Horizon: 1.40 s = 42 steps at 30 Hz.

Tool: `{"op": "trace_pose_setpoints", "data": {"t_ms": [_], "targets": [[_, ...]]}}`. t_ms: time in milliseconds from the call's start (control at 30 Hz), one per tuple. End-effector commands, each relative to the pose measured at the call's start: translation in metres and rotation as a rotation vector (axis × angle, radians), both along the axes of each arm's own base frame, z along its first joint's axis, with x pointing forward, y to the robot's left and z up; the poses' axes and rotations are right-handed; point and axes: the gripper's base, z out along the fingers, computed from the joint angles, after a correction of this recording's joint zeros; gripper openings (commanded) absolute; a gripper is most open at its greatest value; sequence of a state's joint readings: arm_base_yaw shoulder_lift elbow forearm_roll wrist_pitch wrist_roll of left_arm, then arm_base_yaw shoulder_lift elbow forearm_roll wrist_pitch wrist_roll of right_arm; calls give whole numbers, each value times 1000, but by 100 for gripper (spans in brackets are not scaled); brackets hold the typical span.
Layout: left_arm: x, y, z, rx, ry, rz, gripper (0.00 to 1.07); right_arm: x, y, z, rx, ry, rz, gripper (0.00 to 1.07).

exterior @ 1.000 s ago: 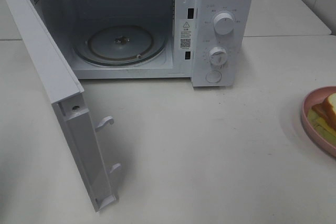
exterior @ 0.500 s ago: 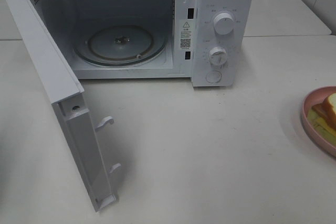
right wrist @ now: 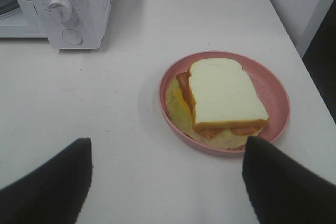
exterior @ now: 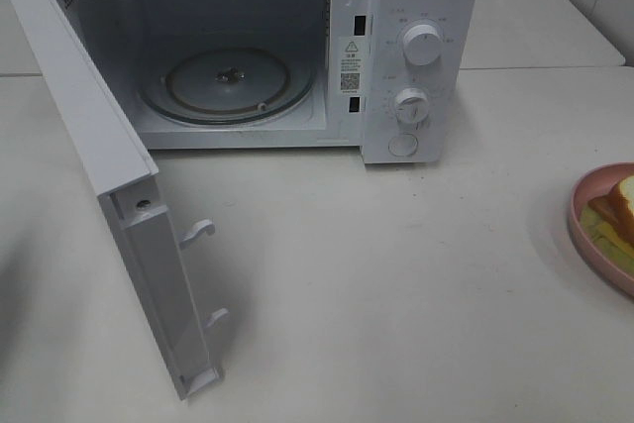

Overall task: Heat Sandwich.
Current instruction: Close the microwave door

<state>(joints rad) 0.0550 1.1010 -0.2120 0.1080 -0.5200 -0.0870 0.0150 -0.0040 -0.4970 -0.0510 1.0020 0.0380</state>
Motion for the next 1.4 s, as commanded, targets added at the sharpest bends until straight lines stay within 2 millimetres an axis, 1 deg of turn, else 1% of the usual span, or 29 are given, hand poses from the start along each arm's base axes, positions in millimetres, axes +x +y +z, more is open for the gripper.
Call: {"op": "trace_pose_setpoints", "data": {"t_ms": [33, 133, 167, 200, 267, 300, 333, 400, 433, 500, 600, 700, 733, 767, 833, 867, 900, 1000, 1033, 1067, 1100, 1133, 1167, 1200, 1233, 1300, 1333, 1367, 1400], "targets": [[12, -15, 0, -6, -44, -120, 0, -4, 1, 0, 2, -34, 0, 76], [19, -29, -3, 8, -39, -202, 0, -4, 1, 0, 2, -34, 0, 76], [19, -29, -3, 8, -39, -202, 0, -4, 1, 0, 2, -34, 0, 76], [22, -39, -5, 21, -38, -253, 0, -4, 1, 0, 2, -34, 0, 76], [25, -47, -7, 27, -44, -290, 0, -4, 1, 0, 2, -34, 0, 76], [28, -55, -10, 27, -36, -323, 0, -4, 1, 0, 2, -34, 0, 76], [28, -55, -10, 27, -36, -323, 0, -4, 1, 0, 2, -34, 0, 76], [31, -63, -12, 24, -33, -359, 0, -4, 1, 0, 2, -34, 0, 76], [33, -71, -13, 19, -35, -390, 0, -4, 1, 0, 2, -34, 0, 76], [34, -75, -14, 17, -35, -402, 0, -4, 1, 0, 2, -34, 0, 76], [41, -90, -15, -12, -35, -431, 0, -4, 1, 0, 2, -34, 0, 76], [43, -98, -15, -30, -31, -429, 0, -4, 1, 0, 2, -34, 0, 76], [46, -107, -14, -27, -40, -439, 0, -4, 1, 0, 2, -34, 0, 76], [46, -107, -14, -27, -40, -439, 0, -4, 1, 0, 2, -34, 0, 76], [48, -119, -12, -18, -51, -453, 0, -4, 1, 0, 2, -34, 0, 76], [51, -128, -11, -8, -57, -454, 0, -4, 1, 0, 2, -34, 0, 76], [51, -128, -11, -8, -57, -454, 0, -4, 1, 0, 2, -34, 0, 76], [56, -144, -10, -20, -59, -447, 0, -4, 1, 0, 2, -34, 0, 76], [59, -157, -9, -24, -63, -445, 0, -4, 1, 0, 2, -34, 0, 76], [59, -157, -9, -24, -63, -445, 0, -4, 1, 0, 2, -34, 0, 76], [60, -162, -8, -23, -66, -446, 0, -4, 1, 0, 2, -34, 0, 76], [62, -168, -8, -20, -68, -449, 0, -4, 1, 0, 2, -34, 0, 76], [66, -181, -8, -16, -73, -457, 0, -4, 1, 0, 2, -34, 0, 76], [68, -187, -8, -17, -74, -457, 0, -4, 1, 0, 2, -34, 0, 76], [68, -187, -8, -17, -74, -457, 0, -4, 1, 0, 2, -34, 0, 76], [71, -199, -9, -21, -75, -461, 0, -4, 1, 0, 2, -34, 0, 76], [75, -211, -10, -27, -76, -469, 0, -4, 1, 0, 2, -34, 0, 76], [77, -217, -11, -32, -76, -473, 0, -4, 1, 0, 2, -34, 0, 76], [77, -217, -11, -32, -76, -473, 0, -4, 1, 0, 2, -34, 0, 76]]}}
